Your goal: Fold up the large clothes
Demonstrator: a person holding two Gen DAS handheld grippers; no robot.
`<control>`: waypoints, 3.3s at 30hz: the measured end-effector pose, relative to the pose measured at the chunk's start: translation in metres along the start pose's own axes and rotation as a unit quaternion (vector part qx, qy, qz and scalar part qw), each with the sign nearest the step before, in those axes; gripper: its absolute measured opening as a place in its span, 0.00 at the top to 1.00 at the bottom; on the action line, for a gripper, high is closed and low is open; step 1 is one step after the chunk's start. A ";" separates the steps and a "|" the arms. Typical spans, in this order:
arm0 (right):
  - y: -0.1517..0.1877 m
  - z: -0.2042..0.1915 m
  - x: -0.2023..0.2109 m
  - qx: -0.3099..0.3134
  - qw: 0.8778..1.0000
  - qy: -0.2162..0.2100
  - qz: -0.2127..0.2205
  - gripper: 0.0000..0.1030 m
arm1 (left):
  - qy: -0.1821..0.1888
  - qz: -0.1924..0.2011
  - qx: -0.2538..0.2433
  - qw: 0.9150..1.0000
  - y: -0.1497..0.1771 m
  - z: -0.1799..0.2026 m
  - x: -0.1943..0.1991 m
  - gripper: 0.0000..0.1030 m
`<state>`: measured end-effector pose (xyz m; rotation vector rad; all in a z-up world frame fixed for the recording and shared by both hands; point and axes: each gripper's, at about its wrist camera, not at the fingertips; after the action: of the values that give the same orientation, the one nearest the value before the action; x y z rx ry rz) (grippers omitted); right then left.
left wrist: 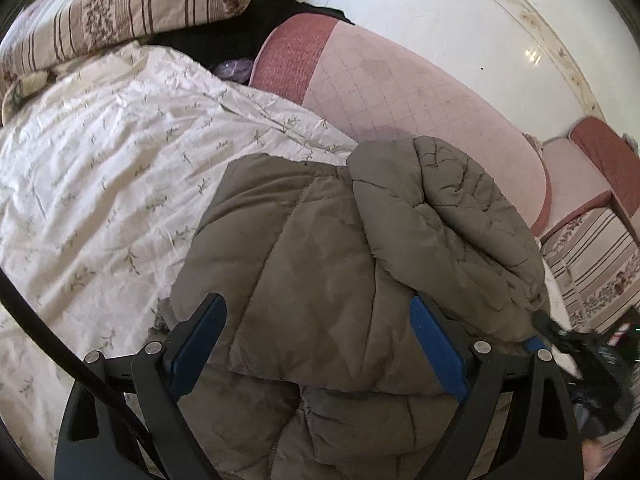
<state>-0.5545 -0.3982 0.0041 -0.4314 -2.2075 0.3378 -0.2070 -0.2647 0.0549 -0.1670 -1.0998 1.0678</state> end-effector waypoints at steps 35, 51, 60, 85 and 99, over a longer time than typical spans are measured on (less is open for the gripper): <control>0.035 -0.004 0.054 0.099 0.987 0.125 0.035 0.84 | -0.106 -0.060 -0.150 0.981 0.045 0.061 -0.055 0.08; 0.000 0.010 0.008 0.153 0.973 0.169 0.041 0.84 | -0.107 -0.055 -0.150 0.981 0.047 0.057 -0.054 0.08; 0.001 0.003 0.013 0.160 0.969 0.181 0.047 0.82 | -0.112 -0.045 -0.156 0.980 0.053 0.059 -0.052 0.08; 0.009 -0.034 0.036 0.204 0.970 0.098 0.087 0.53 | -0.096 -0.009 -0.175 0.980 0.059 0.077 -0.030 0.08; -0.001 -0.011 0.019 0.182 0.966 0.173 0.062 0.56 | -0.093 0.026 -0.267 0.959 0.079 0.117 -0.020 0.08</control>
<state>-0.5573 -0.3899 0.0240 -0.3916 -1.7356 0.6700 -0.3485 -0.2817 0.0534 -0.5359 -1.5474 0.8223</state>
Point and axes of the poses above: each gripper's, at about its wrist camera, not at the fingertips, and x roughly against the way its jaws point, z to its right, y to its underside, and after that the axes turned 11 degrees about y, right-handed
